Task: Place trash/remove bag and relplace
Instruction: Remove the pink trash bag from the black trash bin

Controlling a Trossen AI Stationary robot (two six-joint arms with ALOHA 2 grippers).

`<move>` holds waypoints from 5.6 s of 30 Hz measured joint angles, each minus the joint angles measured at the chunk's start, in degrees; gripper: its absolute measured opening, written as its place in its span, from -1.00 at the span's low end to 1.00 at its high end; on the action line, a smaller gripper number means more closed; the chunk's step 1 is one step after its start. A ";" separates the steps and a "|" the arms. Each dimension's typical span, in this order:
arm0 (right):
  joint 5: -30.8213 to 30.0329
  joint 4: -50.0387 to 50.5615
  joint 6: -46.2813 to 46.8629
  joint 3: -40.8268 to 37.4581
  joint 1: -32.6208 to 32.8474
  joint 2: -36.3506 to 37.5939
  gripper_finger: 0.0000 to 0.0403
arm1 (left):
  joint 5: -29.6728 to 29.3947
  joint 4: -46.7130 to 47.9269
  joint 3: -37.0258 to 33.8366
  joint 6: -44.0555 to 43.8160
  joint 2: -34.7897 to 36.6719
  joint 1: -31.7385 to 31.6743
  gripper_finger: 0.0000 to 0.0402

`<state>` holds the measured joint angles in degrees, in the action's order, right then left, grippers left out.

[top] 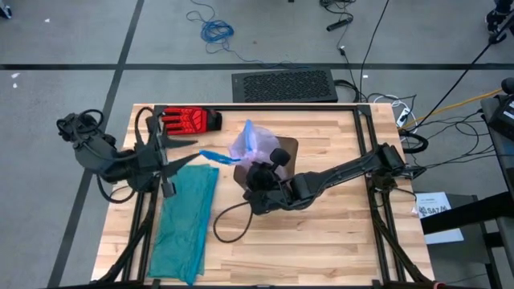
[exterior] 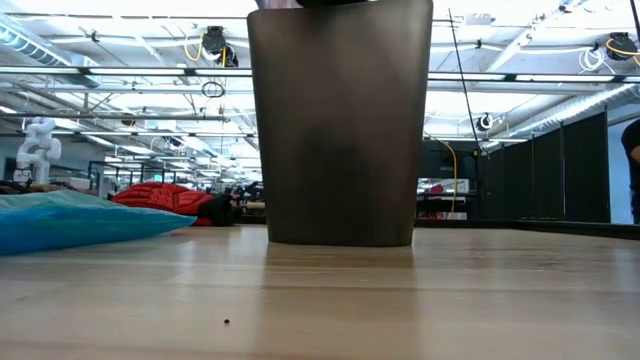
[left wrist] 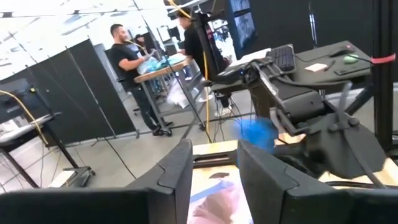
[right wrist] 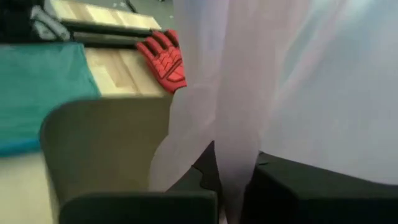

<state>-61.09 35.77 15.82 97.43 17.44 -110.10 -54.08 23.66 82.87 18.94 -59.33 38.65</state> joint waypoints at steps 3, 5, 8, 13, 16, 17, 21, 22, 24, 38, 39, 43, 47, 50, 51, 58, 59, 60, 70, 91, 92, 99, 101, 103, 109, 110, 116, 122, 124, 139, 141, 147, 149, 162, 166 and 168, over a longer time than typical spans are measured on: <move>0.10 2.46 0.00 0.00 0.84 0.20 -1.00 | -0.08 0.41 0.00 -0.01 0.53 0.00 -0.36; 0.18 4.27 0.01 0.00 1.43 0.45 -1.00 | -0.07 2.25 0.00 -0.63 1.23 0.02 -0.36; 0.24 6.47 0.01 0.00 2.40 1.11 -1.00 | -0.09 6.05 0.00 -3.58 2.50 -0.17 -0.36; 1.57 9.66 0.22 0.00 3.52 2.86 -1.00 | 0.95 11.85 -1.71 -10.61 3.83 -2.29 -0.37; 1.59 11.93 0.26 0.00 3.89 3.71 -1.00 | 1.18 11.80 -5.75 -12.44 4.84 -3.67 -0.37; 1.64 12.75 0.49 0.02 4.01 4.03 -1.00 | 1.32 11.57 -7.34 -12.83 5.21 -4.16 -0.37; 2.40 15.76 1.60 0.02 4.05 4.90 -1.00 | 1.43 8.11 -14.32 -15.60 7.05 -6.46 -0.37; 2.91 16.11 1.86 0.02 4.05 5.05 -1.00 | 1.54 6.46 -16.55 -15.78 7.51 -7.07 -0.37; 3.09 16.66 2.01 0.02 4.14 5.36 -1.00 | 3.36 1.90 -21.12 -16.68 8.61 -8.19 -0.39; 2.74 15.05 -1.20 0.02 6.59 8.66 -1.00 | 16.37 -26.31 -46.86 -10.34 9.83 -19.32 -0.95; 2.71 14.25 -1.59 0.02 6.67 8.66 -1.00 | 17.45 -27.10 -46.88 -9.60 8.79 -20.00 -0.92; 2.97 11.55 -3.95 0.02 6.68 8.68 -1.00 | 19.14 -32.17 -46.89 -9.15 3.65 -23.01 -0.69; 3.43 9.91 -4.96 0.02 6.68 8.68 -1.00 | 18.79 -37.86 -46.82 -9.42 -0.50 -25.93 -0.39; 4.25 8.88 -5.63 0.02 6.68 8.68 -1.00 | 18.53 -42.72 -46.84 -9.87 -2.95 -27.92 -0.18; 4.25 8.53 -5.76 0.02 6.74 8.68 -1.00 | 18.60 -44.50 -46.82 -10.49 -3.63 -28.43 -0.12; 4.30 5.19 -7.96 0.02 7.04 8.68 -1.00 | 17.00 -46.76 -46.68 -14.27 -7.90 -32.77 0.15; 4.39 4.58 -8.25 0.02 7.19 8.68 -1.00 | 17.08 -46.86 -46.59 -14.36 -8.32 -33.21 0.15; 4.47 4.35 -8.37 0.02 7.38 8.68 -1.00 | 17.02 -46.88 -46.39 -14.34 -8.95 -33.69 0.15; 4.27 8.34 -6.12 0.02 9.98 8.68 -1.00 | 14.58 -49.70 -44.23 -0.66 -8.00 -34.13 -0.61; 5.62 29.31 6.96 -4.71 2.19 8.71 -1.00 | 13.39 -26.15 -30.51 8.91 -3.28 -23.15 -1.00; 7.73 28.10 5.80 -5.55 1.63 8.63 -1.00 | 12.42 -25.50 -30.08 9.92 -3.28 -22.63 -1.00; 13.58 26.95 4.32 -5.68 0.99 9.83 -1.00 | 6.71 -16.68 -27.76 11.03 -3.28 -20.38 -1.00; 13.71 26.90 4.95 -4.86 1.42 11.71 -1.00 | 5.86 -15.67 -27.78 10.00 -3.30 -20.00 -1.00; 13.67 26.95 5.96 -3.86 1.61 14.12 -1.00 | 5.54 -15.20 -27.78 9.54 -3.30 -19.75 -1.00; 18.78 27.14 7.23 -3.15 1.65 21.17 -0.96 | 5.36 -14.56 -27.78 8.44 -3.30 -19.74 -1.00; 19.79 27.07 7.32 -3.10 1.65 22.45 -0.94 | 5.36 -14.54 -27.77 8.39 -3.30 -19.71 -1.00; 26.08 25.43 7.28 -3.10 1.67 26.59 -0.64 | 5.35 -14.34 -27.78 8.37 -3.30 -19.71 -1.00; 28.10 23.76 0.70 -3.10 1.77 27.62 -0.29 | 4.26 -13.92 -27.76 8.41 -3.30 -19.76 -1.00; 26.33 23.30 -4.63 -3.10 0.89 27.82 -0.21 | 4.25 -13.78 -27.78 8.43 -3.30 -19.76 -1.00; 75.11 12.44 -33.60 -3.10 -35.81 25.60 -0.23 | 12.41 -13.64 -27.78 5.42 -3.30 -19.41 -1.00; 85.03 9.21 -34.49 -3.10 -38.98 24.34 -0.26 | 16.50 -13.72 -27.78 3.95 -3.30 -19.73 -1.00; 97.93 7.56 -36.74 -3.10 -41.47 17.98 -0.26 | 22.80 -16.08 -27.78 4.52 -3.28 -20.40 -1.00; 99.86 6.55 -37.41 -3.10 -41.18 15.29 -0.24 | 25.55 -16.33 -27.78 5.09 -3.25 -20.96 -1.00; 120.48 -3.36 -35.79 -3.13 -36.23 7.72 -0.24 | 28.31 -16.61 -27.78 5.51 -3.27 -23.74 -1.00; 118.59 -4.63 -37.87 -3.13 -33.16 7.82 -0.76 | 28.57 -16.74 -27.78 5.51 -3.26 -23.96 -1.00; 114.21 -4.77 -39.72 -3.13 -31.80 8.35 -0.93 | 28.47 -17.10 -27.78 5.51 -3.28 -23.96 -1.00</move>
<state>53.12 31.00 -23.91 94.30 -14.36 -101.76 -25.61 6.56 55.09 24.45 -62.61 14.70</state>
